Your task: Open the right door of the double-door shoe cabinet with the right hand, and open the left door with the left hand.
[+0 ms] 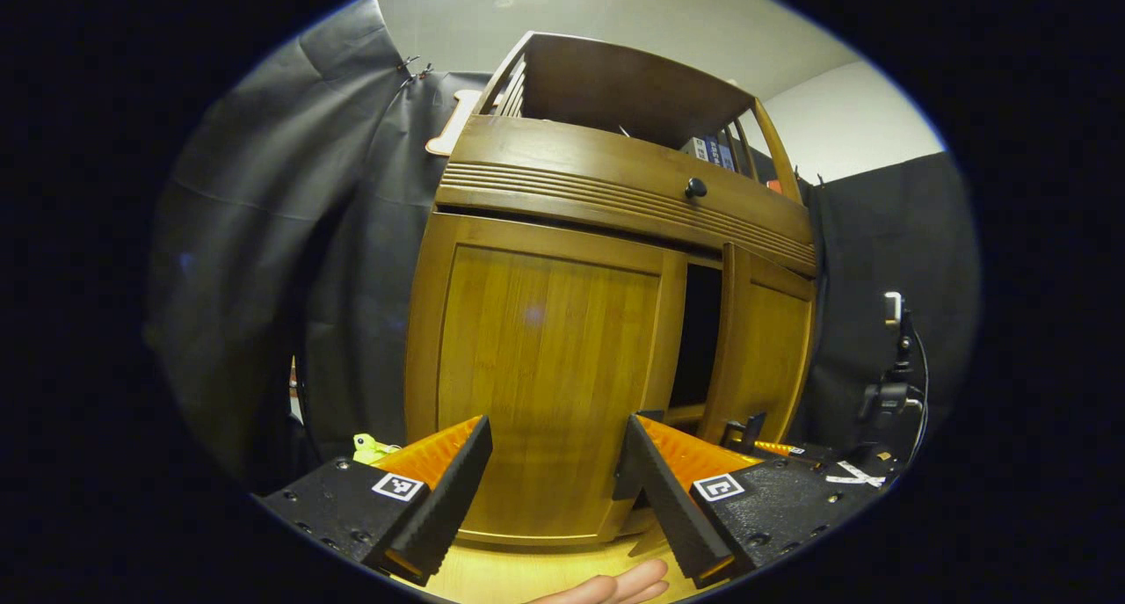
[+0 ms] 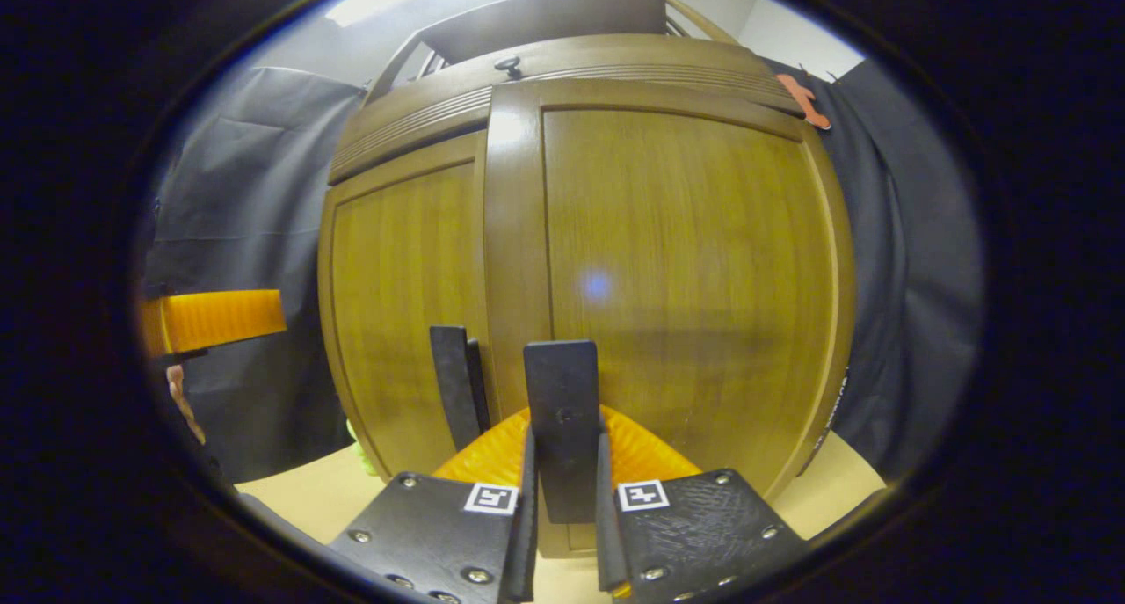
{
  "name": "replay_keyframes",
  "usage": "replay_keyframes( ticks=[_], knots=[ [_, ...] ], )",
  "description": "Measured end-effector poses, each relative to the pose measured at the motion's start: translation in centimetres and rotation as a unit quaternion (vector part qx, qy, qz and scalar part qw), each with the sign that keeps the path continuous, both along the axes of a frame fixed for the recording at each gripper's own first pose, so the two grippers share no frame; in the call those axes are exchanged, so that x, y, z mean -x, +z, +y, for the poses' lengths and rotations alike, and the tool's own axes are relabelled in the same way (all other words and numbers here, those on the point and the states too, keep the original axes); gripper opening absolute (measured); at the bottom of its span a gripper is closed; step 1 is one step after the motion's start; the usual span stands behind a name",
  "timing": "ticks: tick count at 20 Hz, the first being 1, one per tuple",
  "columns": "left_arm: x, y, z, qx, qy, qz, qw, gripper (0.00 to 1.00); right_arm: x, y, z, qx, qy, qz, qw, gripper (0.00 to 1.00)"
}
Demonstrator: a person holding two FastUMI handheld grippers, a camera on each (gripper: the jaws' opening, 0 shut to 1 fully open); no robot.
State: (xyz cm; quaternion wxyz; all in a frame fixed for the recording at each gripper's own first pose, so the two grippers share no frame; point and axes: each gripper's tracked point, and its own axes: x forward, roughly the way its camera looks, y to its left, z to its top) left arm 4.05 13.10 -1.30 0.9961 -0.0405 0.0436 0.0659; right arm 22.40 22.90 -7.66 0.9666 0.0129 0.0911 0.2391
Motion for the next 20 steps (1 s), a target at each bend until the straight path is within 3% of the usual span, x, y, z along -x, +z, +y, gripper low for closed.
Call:
replay_keyframes(
  ticks=[1, 5, 11, 12, 13, 19, 20],
  knots=[
    [0.0, 0.1, -0.1, 0.008, 0.003, -0.001, 1.0, 0.92, 0.1, 0.0, 0.0, -0.007, 0.007, 0.004, 1.0, 0.24],
    [-0.1, -0.3, -1.1, 0.011, -0.005, 0.006, 1.0, 0.96, 0.2, 0.7, -0.2, -0.005, 0.015, 0.009, 1.0, 0.28],
    [-0.2, -0.5, -1.4, 0.003, -0.002, 0.009, 1.0, 0.92, 0.5, 1.4, -0.4, -0.006, 0.036, 0.012, 0.999, 0.27],
    [-0.2, -0.6, -1.4, 0.003, -0.002, 0.01, 1.0, 0.96, 0.5, 1.6, -0.4, -0.005, 0.039, 0.011, 0.999, 0.27],
    [-0.2, -0.6, -1.3, 0.001, 0.0, 0.011, 1.0, 0.92, 0.5, 1.7, -0.5, -0.005, 0.043, 0.011, 0.999, 0.24],
    [-0.5, -1.0, -2.3, -0.012, 0.0, 0.014, 1.0, 0.92, 0.8, 2.3, -0.9, -0.014, 0.049, 0.009, 0.999, 0.31],
    [-0.5, -1.0, -2.5, -0.015, -0.001, 0.015, 1.0, 0.92, 0.9, 2.5, -1.0, -0.014, 0.048, 0.007, 0.999, 0.27]
  ],
)
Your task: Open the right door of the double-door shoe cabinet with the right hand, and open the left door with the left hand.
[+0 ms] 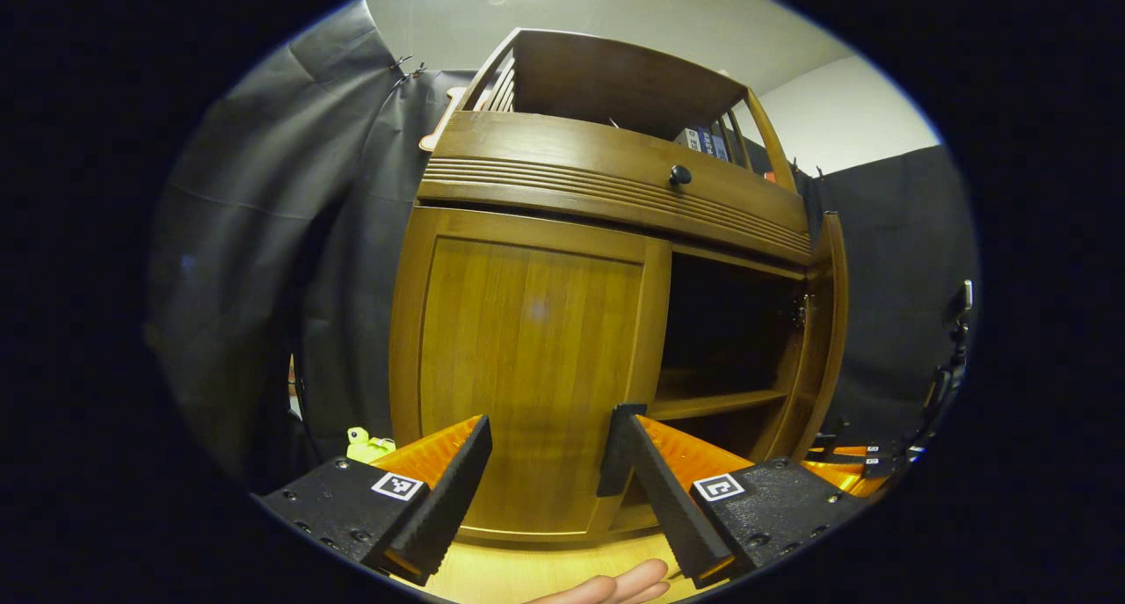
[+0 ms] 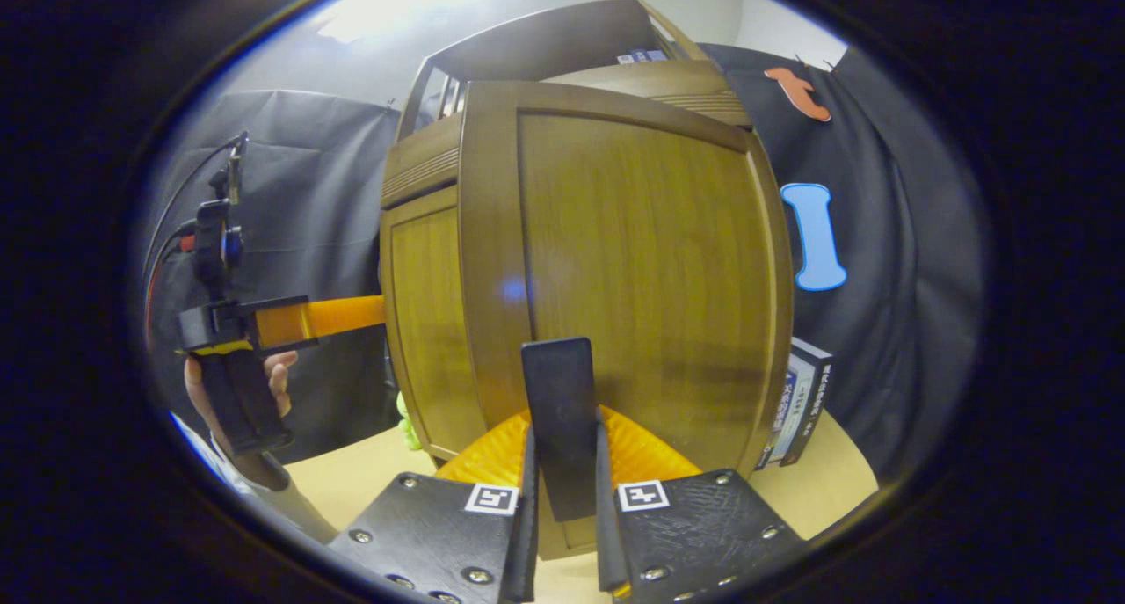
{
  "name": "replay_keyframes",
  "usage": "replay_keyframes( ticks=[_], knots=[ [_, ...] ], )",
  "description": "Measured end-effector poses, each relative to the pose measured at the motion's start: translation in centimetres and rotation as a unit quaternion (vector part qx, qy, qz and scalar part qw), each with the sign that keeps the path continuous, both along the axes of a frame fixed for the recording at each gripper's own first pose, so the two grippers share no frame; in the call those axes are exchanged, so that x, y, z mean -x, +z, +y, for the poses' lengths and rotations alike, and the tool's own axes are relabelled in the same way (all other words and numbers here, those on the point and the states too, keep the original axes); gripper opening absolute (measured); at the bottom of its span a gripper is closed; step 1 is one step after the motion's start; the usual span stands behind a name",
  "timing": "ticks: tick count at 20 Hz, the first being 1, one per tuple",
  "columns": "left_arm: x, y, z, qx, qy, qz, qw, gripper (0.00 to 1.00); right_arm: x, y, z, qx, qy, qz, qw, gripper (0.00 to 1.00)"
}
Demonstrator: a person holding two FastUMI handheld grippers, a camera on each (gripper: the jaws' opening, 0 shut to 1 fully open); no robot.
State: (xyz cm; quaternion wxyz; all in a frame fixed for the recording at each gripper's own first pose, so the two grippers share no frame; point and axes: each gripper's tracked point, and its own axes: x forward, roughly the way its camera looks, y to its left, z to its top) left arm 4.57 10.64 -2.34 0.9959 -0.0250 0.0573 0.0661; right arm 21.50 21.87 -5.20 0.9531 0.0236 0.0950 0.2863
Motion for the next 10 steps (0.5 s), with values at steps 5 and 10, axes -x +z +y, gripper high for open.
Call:
replay_keyframes(
  ticks=[5, 10],
  knots=[
    [0.1, -0.1, -1.0, -0.012, -0.004, 0.0, 1.0, 0.92, -0.1, 1.2, -0.4, -0.003, -0.01, -0.009, 1.0, 0.27],
    [0.1, -0.2, -2.2, -0.021, -0.014, -0.001, 1.0, 0.92, -0.2, 1.9, -1.9, 0.009, -0.047, -0.013, 0.999, 0.26]
  ],
)
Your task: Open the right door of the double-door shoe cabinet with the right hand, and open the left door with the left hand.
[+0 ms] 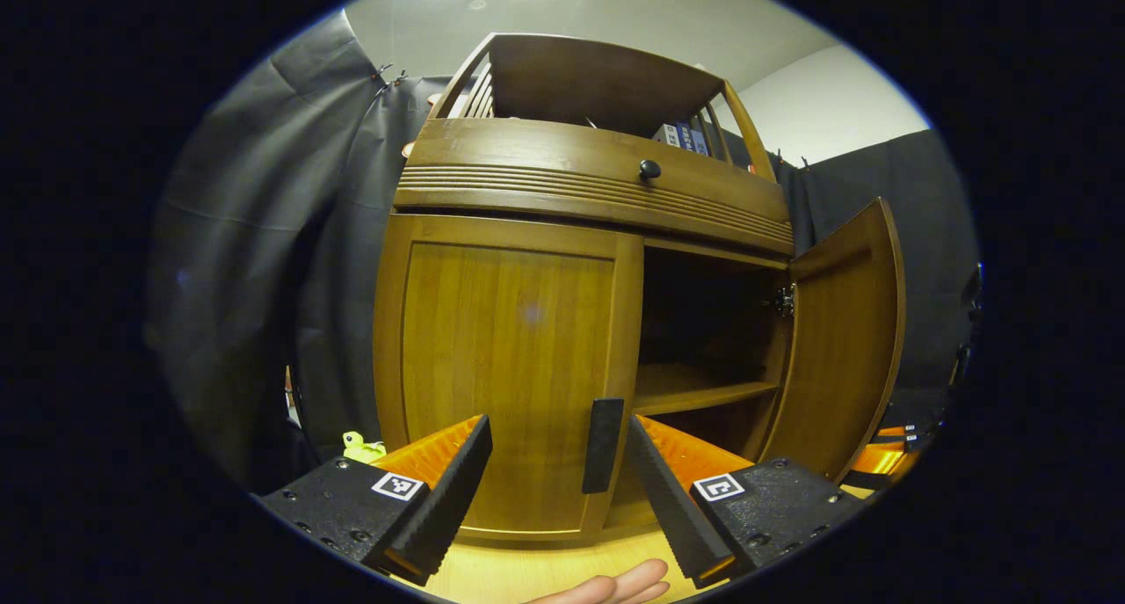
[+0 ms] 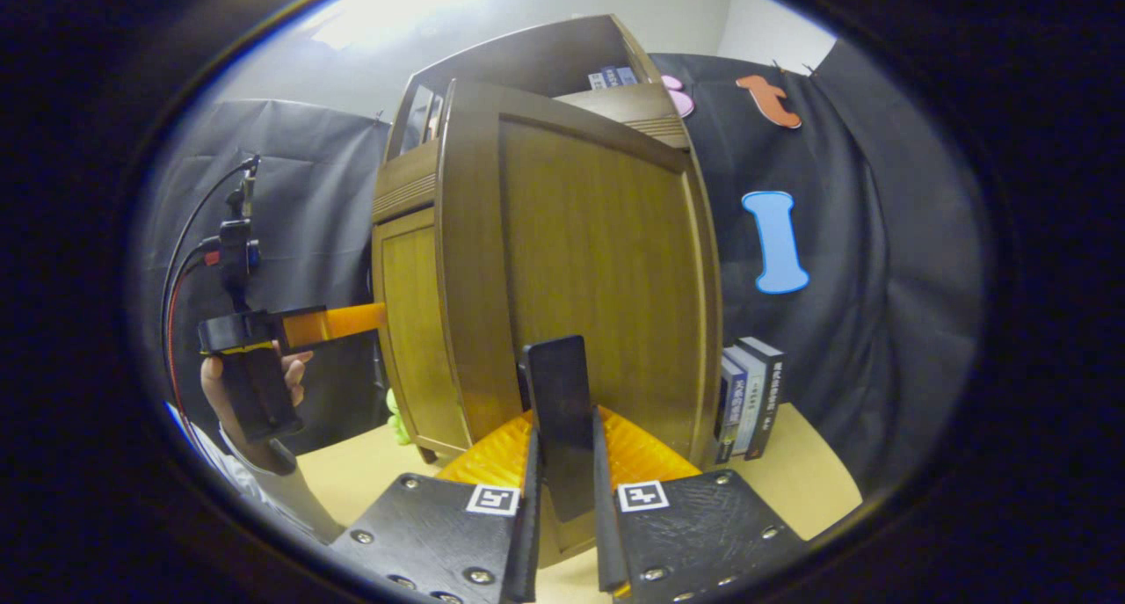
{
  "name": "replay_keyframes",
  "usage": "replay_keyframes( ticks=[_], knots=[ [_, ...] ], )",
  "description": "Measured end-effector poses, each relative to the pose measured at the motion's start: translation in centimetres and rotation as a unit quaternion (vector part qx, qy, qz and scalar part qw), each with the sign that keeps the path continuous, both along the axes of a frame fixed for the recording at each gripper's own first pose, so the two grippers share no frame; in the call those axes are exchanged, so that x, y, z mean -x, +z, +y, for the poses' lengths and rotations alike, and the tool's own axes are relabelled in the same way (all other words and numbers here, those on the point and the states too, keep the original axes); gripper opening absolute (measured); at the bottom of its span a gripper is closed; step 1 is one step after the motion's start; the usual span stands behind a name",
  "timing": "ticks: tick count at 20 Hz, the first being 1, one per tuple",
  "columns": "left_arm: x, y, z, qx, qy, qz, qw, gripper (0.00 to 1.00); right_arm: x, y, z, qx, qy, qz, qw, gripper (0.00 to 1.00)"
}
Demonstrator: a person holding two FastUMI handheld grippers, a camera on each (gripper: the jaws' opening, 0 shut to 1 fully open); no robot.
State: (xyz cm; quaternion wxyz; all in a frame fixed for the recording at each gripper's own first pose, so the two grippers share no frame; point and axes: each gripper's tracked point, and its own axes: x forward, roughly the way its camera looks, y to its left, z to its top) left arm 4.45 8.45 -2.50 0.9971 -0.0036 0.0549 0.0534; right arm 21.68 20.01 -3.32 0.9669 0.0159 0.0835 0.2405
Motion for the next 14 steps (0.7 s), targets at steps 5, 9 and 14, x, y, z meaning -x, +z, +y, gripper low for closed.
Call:
replay_keyframes(
  ticks=[5, 9, 14],
  knots=[
    [-0.1, -0.3, -1.2, 0.005, -0.014, 0.003, 1.0, 0.96, -1.0, 0.5, -4.8, 0.064, -0.083, -0.025, 0.994, 0.26],
    [-0.4, -0.8, -1.4, 0.006, -0.014, 0.009, 1.0, 0.96, -0.7, 1.5, -7.7, 0.052, -0.12, -0.023, 0.991, 0.2],
    [-0.9, -1.4, -1.0, 0.0, -0.005, 0.015, 1.0, 0.92, -1.3, 2.6, -12.2, 0.013, -0.143, -0.011, 0.99, 0.01]
  ],
)
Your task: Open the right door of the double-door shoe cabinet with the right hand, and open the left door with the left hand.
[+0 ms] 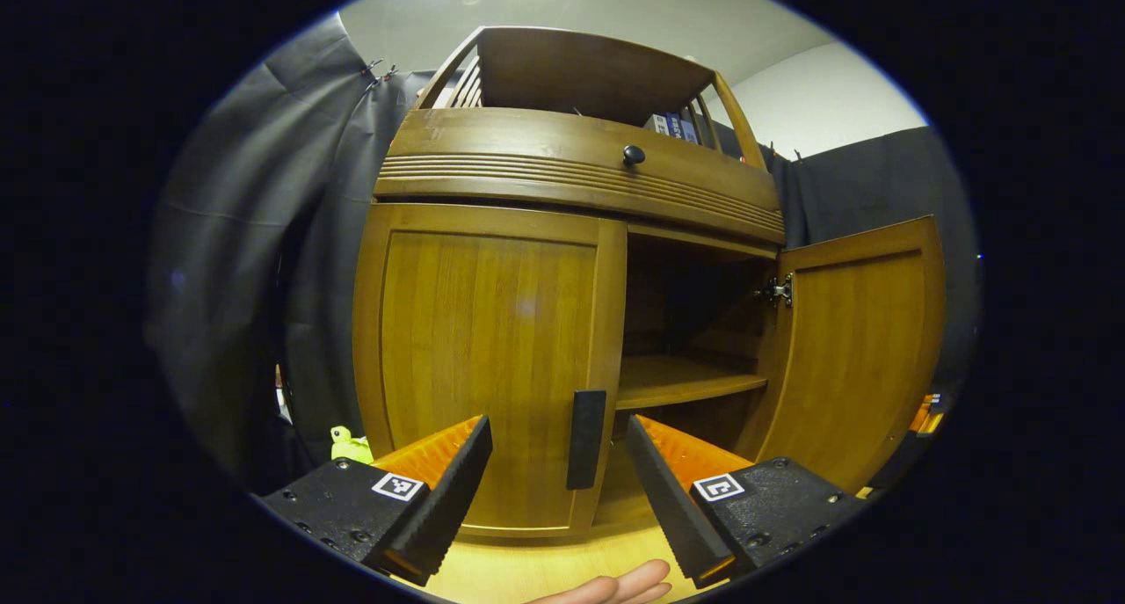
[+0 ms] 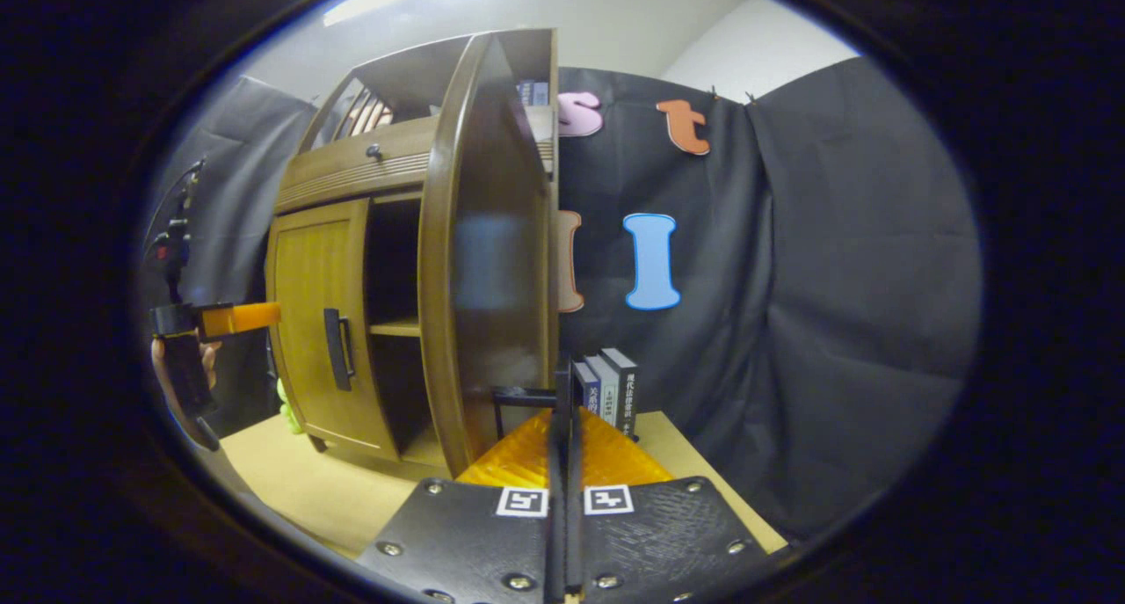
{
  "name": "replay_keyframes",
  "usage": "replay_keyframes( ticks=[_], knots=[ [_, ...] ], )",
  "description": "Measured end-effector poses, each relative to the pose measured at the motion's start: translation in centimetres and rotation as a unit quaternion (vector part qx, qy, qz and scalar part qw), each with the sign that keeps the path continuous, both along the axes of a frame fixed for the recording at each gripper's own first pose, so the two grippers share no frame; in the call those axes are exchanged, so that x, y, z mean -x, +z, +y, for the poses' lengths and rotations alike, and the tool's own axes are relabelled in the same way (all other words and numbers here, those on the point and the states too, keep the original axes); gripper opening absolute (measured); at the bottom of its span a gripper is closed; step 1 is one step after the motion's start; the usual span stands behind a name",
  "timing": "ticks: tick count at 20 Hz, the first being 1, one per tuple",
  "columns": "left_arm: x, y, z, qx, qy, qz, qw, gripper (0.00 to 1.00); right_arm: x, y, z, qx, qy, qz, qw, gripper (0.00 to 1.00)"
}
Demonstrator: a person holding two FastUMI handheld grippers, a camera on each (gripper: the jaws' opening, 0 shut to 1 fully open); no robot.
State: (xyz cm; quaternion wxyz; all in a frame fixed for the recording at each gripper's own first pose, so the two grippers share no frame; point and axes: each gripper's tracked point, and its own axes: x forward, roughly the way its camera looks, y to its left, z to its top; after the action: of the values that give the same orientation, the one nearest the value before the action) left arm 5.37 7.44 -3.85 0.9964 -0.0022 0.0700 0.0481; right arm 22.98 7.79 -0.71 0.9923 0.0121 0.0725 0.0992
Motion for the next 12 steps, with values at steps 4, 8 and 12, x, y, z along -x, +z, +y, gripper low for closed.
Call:
replay_keyframes(
  ticks=[4, 8, 12],
  knots=[
    [-0.8, -0.8, 0.1, -0.001, 0.003, 0.007, 1.0, 0.92, -0.1, 0.3, -1.5, -0.013, 0.025, 0.005, 1.0, 0.01],
    [-2.2, -1.9, -0.6, 0.013, -0.005, 0.01, 1.0, 0.96, -1.1, -0.1, -2.1, 0.0, 0.038, -0.007, 0.999, 0.01],
    [-4.0, -3.6, -1.8, 0.022, -0.025, 0.023, 0.999, 0.92, -0.3, 0.1, -3.1, 0.035, 0.025, -0.028, 0.999, 0.05]
  ],
)
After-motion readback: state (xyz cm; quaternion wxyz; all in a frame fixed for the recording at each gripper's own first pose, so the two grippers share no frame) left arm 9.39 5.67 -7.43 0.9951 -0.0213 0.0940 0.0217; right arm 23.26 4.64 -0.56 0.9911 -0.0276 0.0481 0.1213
